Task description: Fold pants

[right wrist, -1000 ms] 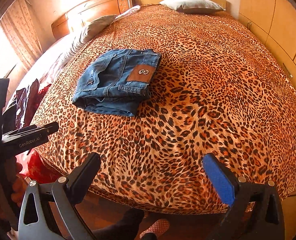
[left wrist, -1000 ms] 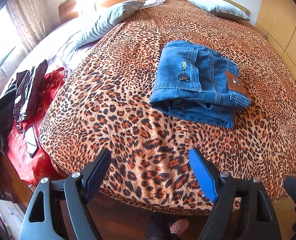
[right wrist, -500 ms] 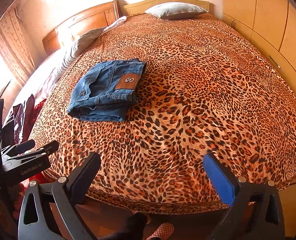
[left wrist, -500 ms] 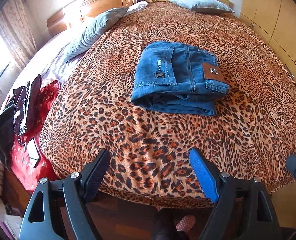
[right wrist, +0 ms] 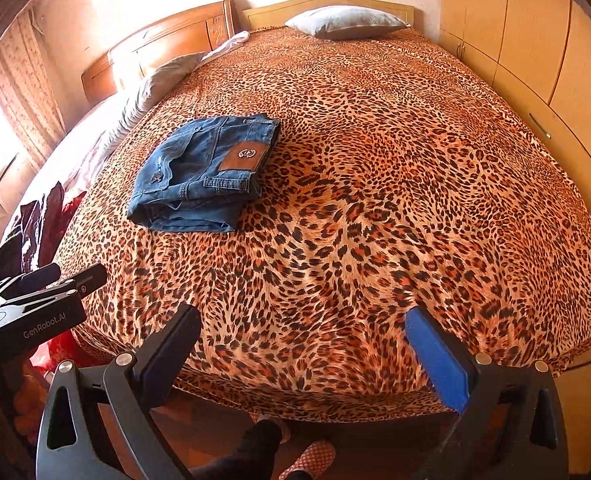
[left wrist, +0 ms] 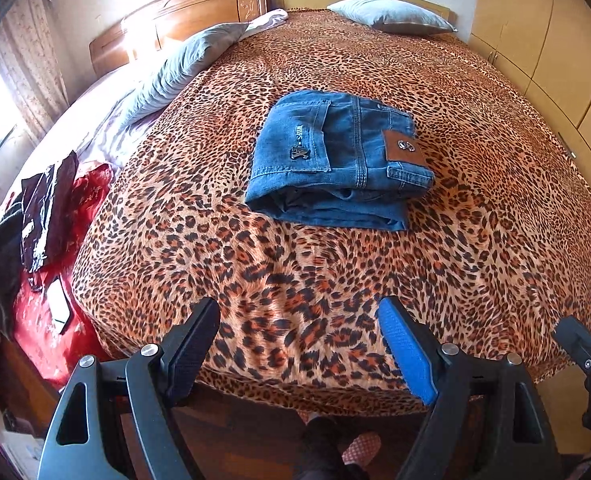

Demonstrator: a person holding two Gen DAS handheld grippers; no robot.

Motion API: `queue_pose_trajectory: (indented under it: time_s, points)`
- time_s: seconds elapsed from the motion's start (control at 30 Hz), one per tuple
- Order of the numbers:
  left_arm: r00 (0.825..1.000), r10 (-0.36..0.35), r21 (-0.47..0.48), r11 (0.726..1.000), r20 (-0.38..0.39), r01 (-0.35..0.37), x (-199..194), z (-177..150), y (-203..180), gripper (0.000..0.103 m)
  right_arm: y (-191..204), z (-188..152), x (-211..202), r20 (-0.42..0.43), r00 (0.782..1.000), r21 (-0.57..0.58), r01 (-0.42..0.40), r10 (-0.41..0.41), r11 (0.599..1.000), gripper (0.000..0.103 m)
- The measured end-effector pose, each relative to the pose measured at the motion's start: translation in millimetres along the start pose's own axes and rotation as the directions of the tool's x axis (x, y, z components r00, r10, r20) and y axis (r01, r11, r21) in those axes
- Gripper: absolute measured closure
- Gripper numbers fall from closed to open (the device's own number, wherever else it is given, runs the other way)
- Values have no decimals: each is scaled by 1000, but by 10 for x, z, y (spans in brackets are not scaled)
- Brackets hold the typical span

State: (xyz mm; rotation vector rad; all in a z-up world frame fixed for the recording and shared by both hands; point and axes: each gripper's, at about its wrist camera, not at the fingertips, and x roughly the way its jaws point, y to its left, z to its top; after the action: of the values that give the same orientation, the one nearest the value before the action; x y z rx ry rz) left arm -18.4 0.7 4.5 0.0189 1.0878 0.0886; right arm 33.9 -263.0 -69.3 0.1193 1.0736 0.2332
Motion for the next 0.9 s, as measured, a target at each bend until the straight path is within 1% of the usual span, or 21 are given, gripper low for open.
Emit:
queue_pose_trajectory:
  time_s: [0.23, 0.43, 0.6, 0.77, 0.9]
  points:
    - [999, -42, 0, 999, 6, 42, -65, 0, 3, 21, -13, -6, -28, 3, 1000, -8, 4, -4, 1000, 0]
    - [999, -47, 5, 999, -2, 47, -62, -26, -30, 21, -10, -7, -53, 10, 1000, -31, 19, -18, 999, 0]
    - [998, -61, 20, 998, -17, 61, -11, -39, -61, 21, -45, -35, -22, -12, 1000, -28, 22, -23, 999, 0]
    - [996, -76, 32, 997, -36, 77, 102, -62, -99, 21, -104, -58, -11, -20, 999, -14, 29, -29, 999, 0]
    - [994, -75, 20, 997, -81, 77, 321, -63, -72, 21, -121, -84, 12, -37, 999, -21, 37, -38, 999, 0]
